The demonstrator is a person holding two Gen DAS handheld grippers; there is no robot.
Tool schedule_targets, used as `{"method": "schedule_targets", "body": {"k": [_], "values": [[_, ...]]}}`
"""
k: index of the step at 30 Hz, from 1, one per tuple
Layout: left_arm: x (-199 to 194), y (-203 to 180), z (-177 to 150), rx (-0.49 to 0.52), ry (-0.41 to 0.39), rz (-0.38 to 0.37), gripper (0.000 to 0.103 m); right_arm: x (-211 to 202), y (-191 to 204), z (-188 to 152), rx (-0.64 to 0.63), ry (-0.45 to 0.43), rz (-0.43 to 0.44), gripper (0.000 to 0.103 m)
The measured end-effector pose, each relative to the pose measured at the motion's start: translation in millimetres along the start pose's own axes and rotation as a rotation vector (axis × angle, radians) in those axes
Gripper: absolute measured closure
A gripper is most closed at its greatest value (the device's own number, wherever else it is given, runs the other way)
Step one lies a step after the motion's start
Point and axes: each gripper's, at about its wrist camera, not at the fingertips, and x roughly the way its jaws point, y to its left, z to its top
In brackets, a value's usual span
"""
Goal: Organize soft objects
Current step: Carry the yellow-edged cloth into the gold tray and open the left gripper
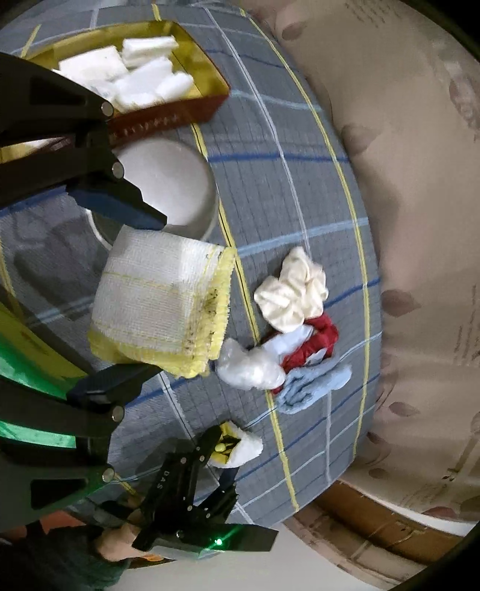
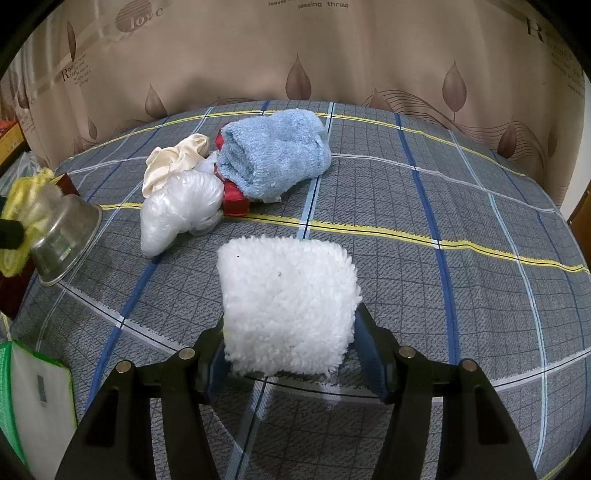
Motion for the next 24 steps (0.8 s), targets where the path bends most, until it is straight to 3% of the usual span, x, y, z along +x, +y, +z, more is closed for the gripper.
{"method": "schedule_targets", "body": {"k": [9, 24], "values": [[-36, 54, -12, -0.09, -0.039, 0.097, 0.032, 0, 0, 0, 0.0, 0.0, 0.0, 0.045], [-47, 156, -31, -0.302, -0.046, 0.252, 0.032, 0, 0, 0, -0.002, 0.0, -0.001, 0.045]]}}
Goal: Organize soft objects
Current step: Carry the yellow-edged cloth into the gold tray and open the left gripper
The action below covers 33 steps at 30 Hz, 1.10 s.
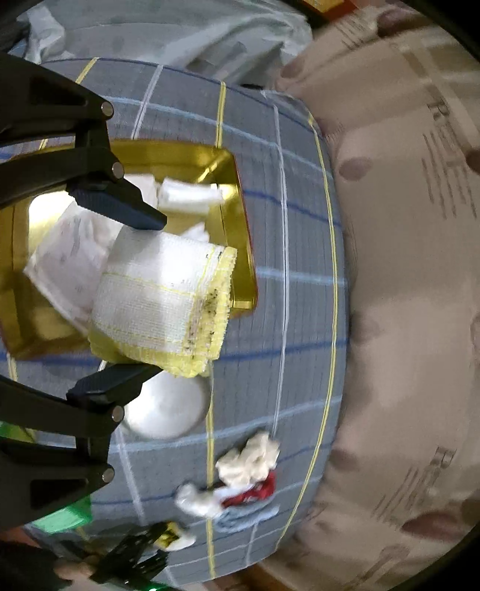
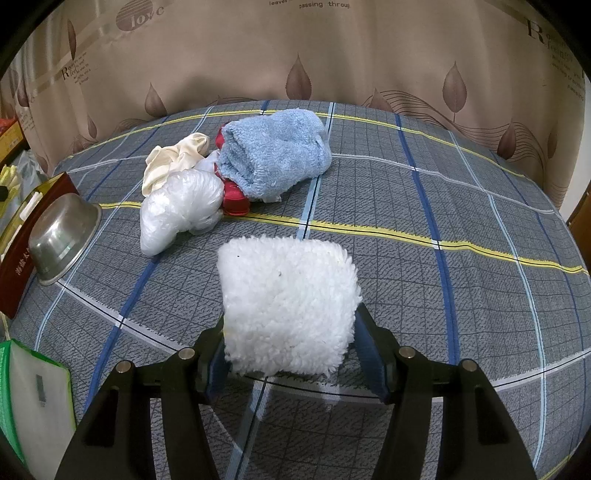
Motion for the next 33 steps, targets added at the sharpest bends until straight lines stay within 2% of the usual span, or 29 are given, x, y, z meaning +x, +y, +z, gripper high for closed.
{"method": "schedule_targets", "body": {"k": [11, 19, 33], "values": [[35, 39, 13, -0.076, 0.058, 0.045, 0.031, 0, 0, 0, 0.0, 0.0, 0.0, 0.045], [62, 45, 18, -0.11, 0.132, 0.013, 0.03, 0, 0, 0, -0.001, 0.0, 0.0, 0.045], [58, 51, 24, -0.127, 0.111, 0.004, 0.025, 0, 1, 0, -0.001, 0.001, -0.001, 0.044]]}}
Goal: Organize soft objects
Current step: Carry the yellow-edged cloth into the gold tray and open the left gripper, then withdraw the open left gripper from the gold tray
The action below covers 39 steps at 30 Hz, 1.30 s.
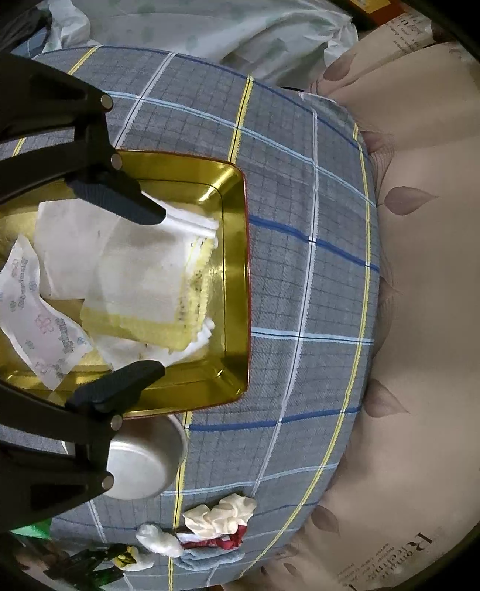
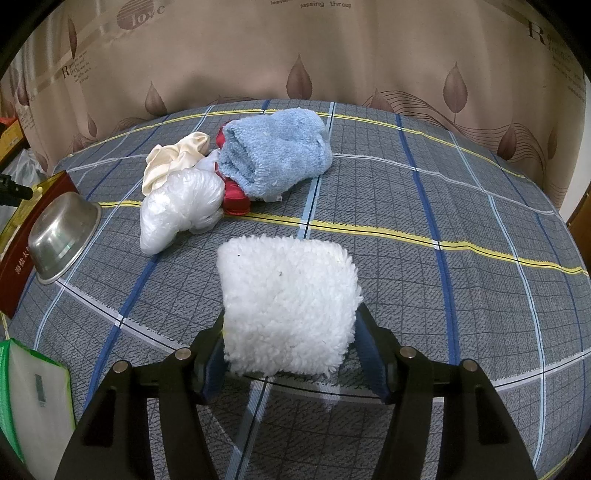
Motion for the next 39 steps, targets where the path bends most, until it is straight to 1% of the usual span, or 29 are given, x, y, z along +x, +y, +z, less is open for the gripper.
{"method": "schedule_targets", "body": {"k": [4, 6, 9, 12, 15, 17, 20, 22, 25, 29, 31, 33, 35, 36, 39], "values": [[-10, 2, -3, -0.014, -0.015, -0.023, 0.025, 0, 0, 0, 0.0, 0.0, 0.0, 0.043], [-16, 4, -7, -0.038, -0.01, -0.012, 0.025, 0, 0, 0, 0.0, 0.0, 0.001, 0.043], [-21, 10, -14, -0.072, 0.003, -0.02, 0.025, 0, 1, 0, -0.003, 0.001, 0.0, 0.042], [-28, 19, -25, -0.1, -0.001, 0.018, 0.025, 0, 1, 0, -0.003, 0.001, 0.001, 0.042], [-35, 27, -38, -0.124, -0.02, 0.028, 0.025, 0, 1, 0, -0.003, 0.001, 0.0, 0.042], [-41, 32, -46, -0.146, -0.034, 0.022, 0.025, 0, 1, 0, -0.003, 0.001, 0.0, 0.042], [-47, 40, -57, -0.177, -0.026, 0.033, 0.025, 0, 1, 0, -0.003, 0.001, 0.0, 0.042], [-52, 40, -66, -0.162, -0.033, 0.027, 0.025, 0, 1, 0, -0.003, 0.001, 0.0, 0.042], [-59, 33, -78, -0.105, -0.067, 0.051, 0.025, 0, 1, 0, -0.004, 0.002, -0.001, 0.042], [-69, 20, -97, -0.035, -0.129, 0.055, 0.025, 1, 1, 0, -0.005, 0.006, -0.005, 0.042], [-70, 17, -104, -0.037, -0.134, 0.031, 0.025, 1, 1, 1, -0.003, 0.014, -0.01, 0.042], [-69, 18, -109, -0.05, -0.124, 0.001, 0.025, 3, 0, 3, -0.001, 0.022, -0.014, 0.042], [-69, 20, -114, -0.065, -0.132, 0.016, 0.025, 4, 0, 5, 0.001, 0.034, -0.019, 0.043], [-70, 21, -117, -0.073, -0.143, 0.04, 0.025, 4, 0, 6, 0.003, 0.041, -0.02, 0.043], [-72, 24, -122, -0.078, -0.167, 0.035, 0.025, 4, 0, 9, 0.015, 0.064, -0.028, 0.047]]}}
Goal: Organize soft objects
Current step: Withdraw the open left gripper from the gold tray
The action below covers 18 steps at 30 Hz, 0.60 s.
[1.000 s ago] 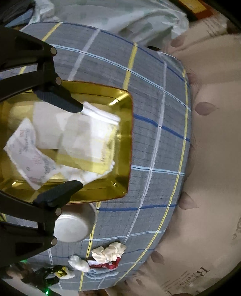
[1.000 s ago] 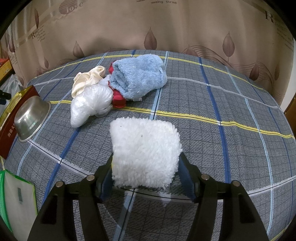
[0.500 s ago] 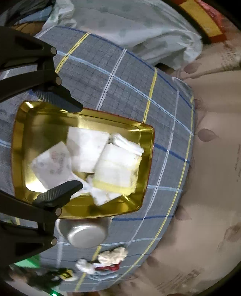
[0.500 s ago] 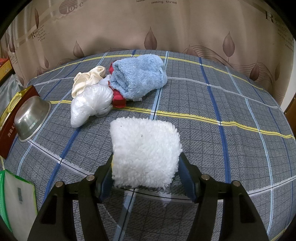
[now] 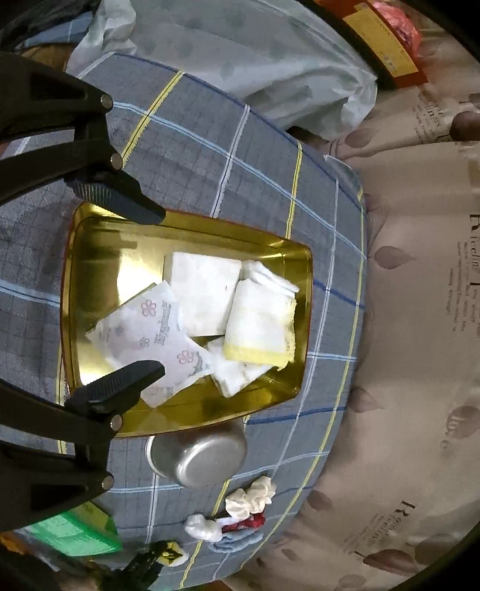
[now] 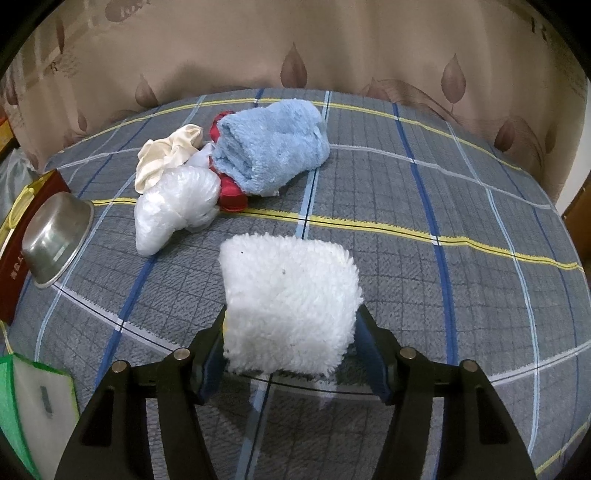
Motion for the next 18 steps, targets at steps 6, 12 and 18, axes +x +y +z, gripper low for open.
{"method": "schedule_targets", "body": {"k": [6, 12, 18], "values": [[-3, 9, -8, -0.014, -0.061, 0.021, 0.025, -8, 6, 2, -0.007, 0.02, -0.035, 0.055], [-1, 20, -12, -0.062, -0.073, -0.005, 0.025, -40, 15, 7, -0.019, -0.005, -0.035, 0.055], [0, 34, -14, -0.111, -0.07, -0.039, 0.025, -88, 35, 24, -0.083, -0.062, -0.017, 0.055]]}}
